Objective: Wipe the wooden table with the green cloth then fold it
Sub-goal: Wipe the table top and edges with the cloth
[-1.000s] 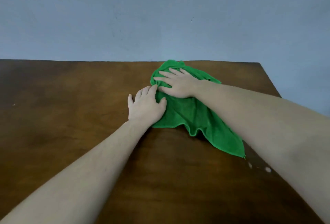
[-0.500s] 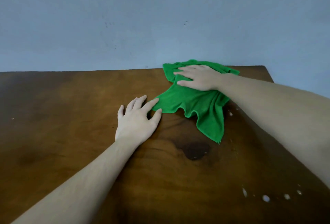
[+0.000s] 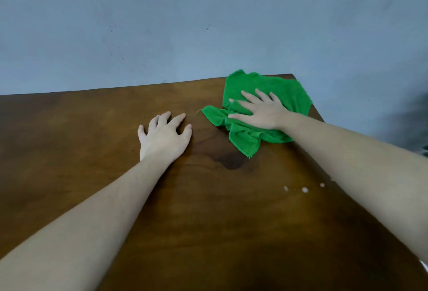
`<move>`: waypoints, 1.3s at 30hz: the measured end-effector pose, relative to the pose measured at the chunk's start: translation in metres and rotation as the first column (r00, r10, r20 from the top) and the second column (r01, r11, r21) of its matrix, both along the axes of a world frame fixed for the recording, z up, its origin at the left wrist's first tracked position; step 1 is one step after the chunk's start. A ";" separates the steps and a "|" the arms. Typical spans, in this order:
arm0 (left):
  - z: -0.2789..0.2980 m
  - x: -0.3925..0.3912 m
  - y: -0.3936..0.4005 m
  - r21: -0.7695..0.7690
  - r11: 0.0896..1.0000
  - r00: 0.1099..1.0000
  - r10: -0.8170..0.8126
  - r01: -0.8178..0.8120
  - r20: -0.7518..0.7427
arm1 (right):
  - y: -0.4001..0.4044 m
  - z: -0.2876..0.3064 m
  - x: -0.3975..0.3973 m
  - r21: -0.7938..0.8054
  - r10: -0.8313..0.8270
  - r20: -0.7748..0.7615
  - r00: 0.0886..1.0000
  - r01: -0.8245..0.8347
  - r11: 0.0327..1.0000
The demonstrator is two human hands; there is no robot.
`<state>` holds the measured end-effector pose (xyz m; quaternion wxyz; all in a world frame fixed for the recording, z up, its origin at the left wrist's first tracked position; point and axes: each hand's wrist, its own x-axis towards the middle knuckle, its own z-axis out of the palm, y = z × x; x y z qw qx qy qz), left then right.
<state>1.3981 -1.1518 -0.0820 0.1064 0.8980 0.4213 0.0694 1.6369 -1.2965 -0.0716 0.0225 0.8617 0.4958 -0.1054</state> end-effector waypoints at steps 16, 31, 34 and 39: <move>0.004 -0.031 -0.068 -0.004 0.942 0.942 -0.336 0.336 -0.019 | -0.188 -0.003 -0.166 0.074 0.217 -0.017 0.976 -0.215 0.974; 0.001 0.031 -0.109 0.031 0.934 0.934 -0.356 0.356 0.015 | -0.139 -0.001 -0.038 0.051 0.142 0.032 0.989 -0.143 0.988; 0.001 0.063 -0.110 0.015 0.950 0.949 -0.313 0.313 0.019 | -0.105 -0.002 0.007 0.051 0.152 0.037 0.988 -0.154 0.987; 0.000 0.105 -0.109 0.023 0.967 0.965 -0.256 0.255 0.057 | -0.054 -0.004 0.075 0.064 0.157 0.042 0.987 -0.159 0.985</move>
